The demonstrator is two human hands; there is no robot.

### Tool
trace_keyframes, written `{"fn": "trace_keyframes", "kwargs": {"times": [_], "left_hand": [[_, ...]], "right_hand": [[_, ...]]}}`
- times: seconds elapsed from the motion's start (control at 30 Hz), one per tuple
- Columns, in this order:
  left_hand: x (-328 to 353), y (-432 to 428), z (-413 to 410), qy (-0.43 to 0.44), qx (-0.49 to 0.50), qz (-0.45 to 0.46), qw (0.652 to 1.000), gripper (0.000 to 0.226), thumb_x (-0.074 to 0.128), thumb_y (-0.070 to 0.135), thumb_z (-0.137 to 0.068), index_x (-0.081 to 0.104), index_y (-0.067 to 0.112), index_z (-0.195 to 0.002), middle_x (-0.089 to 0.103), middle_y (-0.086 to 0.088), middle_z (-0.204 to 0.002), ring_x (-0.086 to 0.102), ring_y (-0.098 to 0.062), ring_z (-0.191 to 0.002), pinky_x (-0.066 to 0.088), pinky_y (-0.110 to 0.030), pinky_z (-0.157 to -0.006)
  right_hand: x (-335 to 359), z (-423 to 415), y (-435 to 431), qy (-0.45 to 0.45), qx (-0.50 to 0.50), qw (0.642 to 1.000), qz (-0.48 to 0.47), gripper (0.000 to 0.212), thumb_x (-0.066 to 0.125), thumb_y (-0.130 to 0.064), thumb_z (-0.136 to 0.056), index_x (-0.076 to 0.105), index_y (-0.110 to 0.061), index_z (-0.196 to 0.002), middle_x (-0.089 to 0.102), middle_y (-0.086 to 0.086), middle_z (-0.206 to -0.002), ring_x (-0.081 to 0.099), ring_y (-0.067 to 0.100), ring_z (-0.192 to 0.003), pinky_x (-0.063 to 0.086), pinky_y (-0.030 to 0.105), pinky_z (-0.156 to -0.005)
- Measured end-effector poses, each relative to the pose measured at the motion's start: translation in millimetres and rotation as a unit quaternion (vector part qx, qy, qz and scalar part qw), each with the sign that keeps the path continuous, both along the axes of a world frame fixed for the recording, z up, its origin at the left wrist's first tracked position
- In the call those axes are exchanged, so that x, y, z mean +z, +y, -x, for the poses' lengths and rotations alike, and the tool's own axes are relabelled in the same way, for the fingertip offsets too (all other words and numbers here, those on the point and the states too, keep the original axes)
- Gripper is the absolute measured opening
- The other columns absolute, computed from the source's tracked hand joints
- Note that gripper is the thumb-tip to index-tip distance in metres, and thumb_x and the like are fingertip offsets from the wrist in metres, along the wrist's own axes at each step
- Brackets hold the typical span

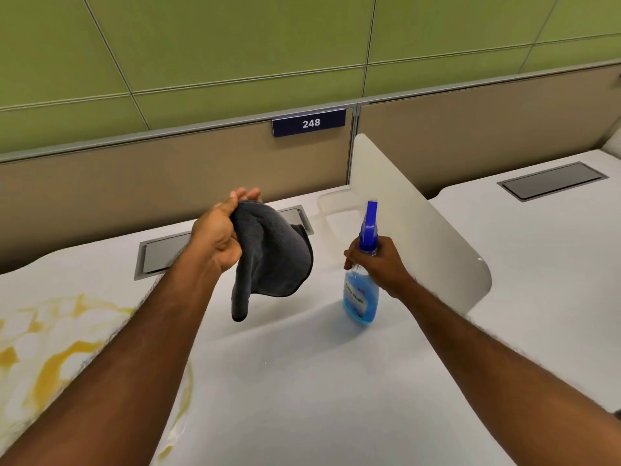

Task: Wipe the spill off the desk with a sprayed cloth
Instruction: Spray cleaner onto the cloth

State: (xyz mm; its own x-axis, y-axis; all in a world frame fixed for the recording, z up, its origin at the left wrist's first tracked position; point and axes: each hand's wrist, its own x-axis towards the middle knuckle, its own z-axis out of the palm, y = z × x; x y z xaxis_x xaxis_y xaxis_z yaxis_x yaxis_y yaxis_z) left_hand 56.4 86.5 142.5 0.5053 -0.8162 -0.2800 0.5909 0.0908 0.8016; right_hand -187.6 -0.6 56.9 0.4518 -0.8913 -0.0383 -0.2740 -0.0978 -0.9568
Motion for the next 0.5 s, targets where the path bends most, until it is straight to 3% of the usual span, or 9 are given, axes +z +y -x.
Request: {"fn": "trace_keyframes", "kwargs": {"times": [0.13, 0.27, 0.5], "left_hand": [[-10, -8, 2, 0.008, 0.004, 0.005, 1.0, 0.022, 0.04, 0.023, -0.103, 0.057, 0.012, -0.112, 0.074, -0.002, -0.099, 0.068, -0.018, -0.099, 0.055, -0.032, -0.082], [-17, -13, 3, 0.016, 0.007, 0.016, 1.0, 0.021, 0.04, 0.022, -0.103, 0.059, 0.012, -0.105, 0.075, -0.002, -0.098, 0.069, -0.019, -0.097, 0.056, -0.031, -0.079], [-27, -17, 4, 0.014, 0.012, 0.016, 1.0, 0.021, 0.041, 0.022, -0.103, 0.059, 0.012, -0.106, 0.076, -0.001, -0.095, 0.068, -0.019, -0.1, 0.055, -0.032, -0.083]], "right_hand": [[-3, 2, -31, -0.005, -0.045, 0.999, -0.006, 0.006, 0.066, -0.014, -0.088, 0.061, -0.012, -0.087, 0.068, 0.004, -0.078, 0.067, 0.022, -0.075, 0.054, 0.043, -0.089], [-10, -1, -49, -0.002, -0.072, 0.997, -0.014, 0.023, 0.067, -0.018, -0.088, 0.061, -0.001, -0.102, 0.069, 0.007, -0.084, 0.068, 0.024, -0.078, 0.054, 0.044, -0.09], [-26, -6, -56, -0.029, -0.123, 0.992, -0.011, 0.027, 0.067, -0.016, -0.089, 0.06, 0.002, -0.107, 0.07, 0.012, -0.092, 0.068, 0.026, -0.084, 0.053, 0.038, -0.087]]}}
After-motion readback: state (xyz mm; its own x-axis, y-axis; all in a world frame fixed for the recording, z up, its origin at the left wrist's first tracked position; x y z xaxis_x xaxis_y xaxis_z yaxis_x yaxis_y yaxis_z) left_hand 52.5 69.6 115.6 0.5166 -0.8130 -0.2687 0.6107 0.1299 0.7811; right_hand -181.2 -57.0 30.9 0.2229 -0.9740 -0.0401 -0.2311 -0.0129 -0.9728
